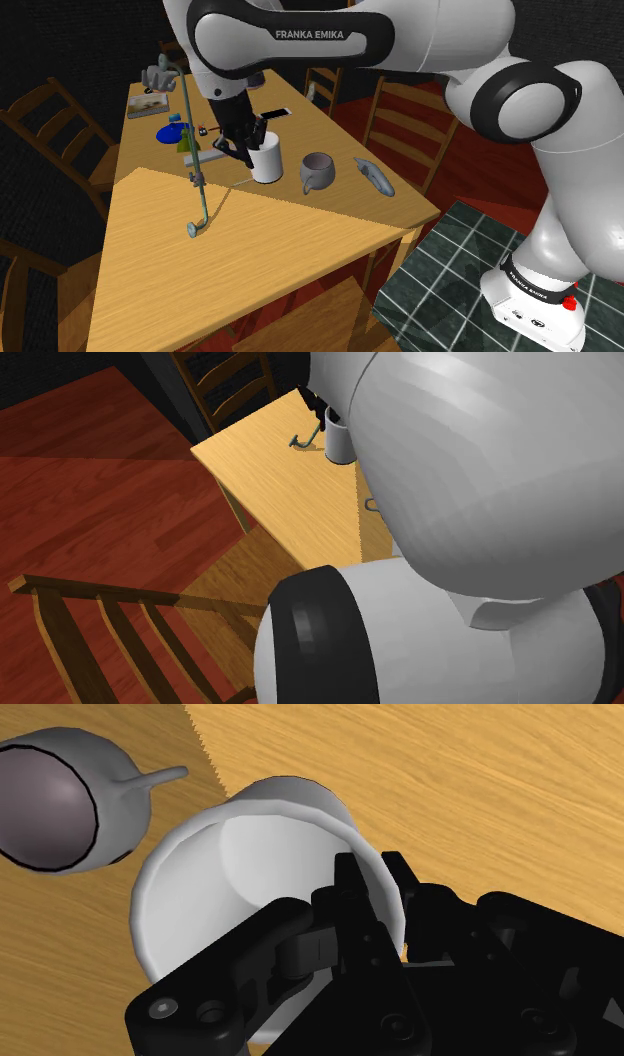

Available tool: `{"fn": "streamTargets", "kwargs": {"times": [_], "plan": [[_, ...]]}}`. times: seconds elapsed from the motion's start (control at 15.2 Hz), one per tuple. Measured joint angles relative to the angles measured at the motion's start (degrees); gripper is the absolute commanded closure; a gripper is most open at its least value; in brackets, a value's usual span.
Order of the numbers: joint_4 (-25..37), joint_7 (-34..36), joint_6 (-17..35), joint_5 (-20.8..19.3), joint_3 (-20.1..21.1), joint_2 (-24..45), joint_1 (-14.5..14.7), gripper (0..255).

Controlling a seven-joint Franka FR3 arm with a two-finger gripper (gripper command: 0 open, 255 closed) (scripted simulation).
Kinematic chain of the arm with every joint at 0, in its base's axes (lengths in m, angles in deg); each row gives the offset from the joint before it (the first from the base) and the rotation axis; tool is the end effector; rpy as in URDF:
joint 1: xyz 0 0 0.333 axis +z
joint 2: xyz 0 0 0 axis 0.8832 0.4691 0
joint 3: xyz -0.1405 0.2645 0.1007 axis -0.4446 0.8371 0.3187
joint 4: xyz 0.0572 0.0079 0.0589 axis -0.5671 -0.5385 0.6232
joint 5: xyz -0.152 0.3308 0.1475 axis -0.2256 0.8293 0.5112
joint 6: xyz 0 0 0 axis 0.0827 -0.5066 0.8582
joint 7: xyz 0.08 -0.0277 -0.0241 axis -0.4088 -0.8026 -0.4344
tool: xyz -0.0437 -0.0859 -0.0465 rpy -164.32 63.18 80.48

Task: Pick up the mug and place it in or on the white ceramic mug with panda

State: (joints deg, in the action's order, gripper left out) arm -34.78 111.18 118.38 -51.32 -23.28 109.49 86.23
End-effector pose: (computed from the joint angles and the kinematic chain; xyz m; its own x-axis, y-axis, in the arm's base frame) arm 0.5917 0.3969 0.5085 0.9871 0.1180 -0.1080 0.1254 -0.9900 0.0644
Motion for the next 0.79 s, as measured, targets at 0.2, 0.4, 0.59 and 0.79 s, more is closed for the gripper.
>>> {"fn": "streamTargets", "kwargs": {"times": [0.2, 0.4, 0.59, 0.79], "plan": [[-0.5, -1.2, -0.7, 0.2, -0.1, -1.2, -1.2, 255], [-8.3, -4.2, 1.9, 1.3, -0.3, -6.5, -5.4, 255], [-14.3, -7.0, 3.6, 2.3, -0.6, -11.0, -8.8, 255], [-18.2, -10.8, 4.8, 2.9, -1.5, -13.9, -12.3, 255]]}}
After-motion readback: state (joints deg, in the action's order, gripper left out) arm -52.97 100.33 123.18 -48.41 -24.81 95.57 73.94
